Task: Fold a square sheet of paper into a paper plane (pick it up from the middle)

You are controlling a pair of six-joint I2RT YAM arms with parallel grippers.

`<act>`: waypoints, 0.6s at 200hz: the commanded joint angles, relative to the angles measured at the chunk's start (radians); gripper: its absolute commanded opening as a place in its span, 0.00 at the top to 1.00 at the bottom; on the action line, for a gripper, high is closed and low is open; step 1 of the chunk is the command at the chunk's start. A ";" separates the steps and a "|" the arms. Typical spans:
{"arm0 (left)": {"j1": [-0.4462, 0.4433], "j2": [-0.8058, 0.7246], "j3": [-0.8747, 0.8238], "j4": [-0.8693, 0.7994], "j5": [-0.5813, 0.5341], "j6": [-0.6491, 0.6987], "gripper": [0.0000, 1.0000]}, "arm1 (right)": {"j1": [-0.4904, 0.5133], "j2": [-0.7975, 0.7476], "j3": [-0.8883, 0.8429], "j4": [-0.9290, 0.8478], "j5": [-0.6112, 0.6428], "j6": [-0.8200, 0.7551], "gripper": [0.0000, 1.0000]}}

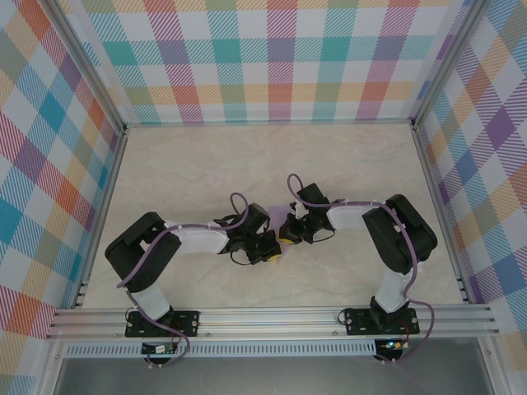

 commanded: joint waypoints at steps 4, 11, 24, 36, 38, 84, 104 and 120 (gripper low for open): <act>-0.017 -0.019 -0.020 0.091 0.021 -0.008 1.00 | 0.006 0.043 -0.024 -0.052 0.052 -0.012 1.00; -0.018 -0.014 -0.025 0.102 0.025 -0.014 1.00 | 0.007 0.043 -0.025 -0.053 0.052 -0.012 1.00; -0.024 -0.003 -0.026 0.102 0.026 -0.015 1.00 | 0.007 0.045 -0.025 -0.052 0.052 -0.011 1.00; -0.027 0.006 -0.027 0.099 0.027 -0.014 1.00 | 0.007 0.046 -0.025 -0.050 0.053 -0.010 1.00; -0.027 0.009 -0.026 0.097 0.028 -0.014 1.00 | 0.007 0.046 -0.024 -0.050 0.052 -0.010 1.00; -0.029 0.040 -0.039 0.072 0.021 -0.008 1.00 | 0.007 0.046 -0.021 -0.055 0.053 -0.010 1.00; -0.029 0.048 -0.047 0.072 0.019 -0.009 1.00 | 0.007 0.046 -0.023 -0.055 0.053 -0.009 1.00; -0.030 0.052 -0.049 0.071 0.021 -0.009 1.00 | 0.007 0.046 -0.025 -0.054 0.054 -0.008 1.00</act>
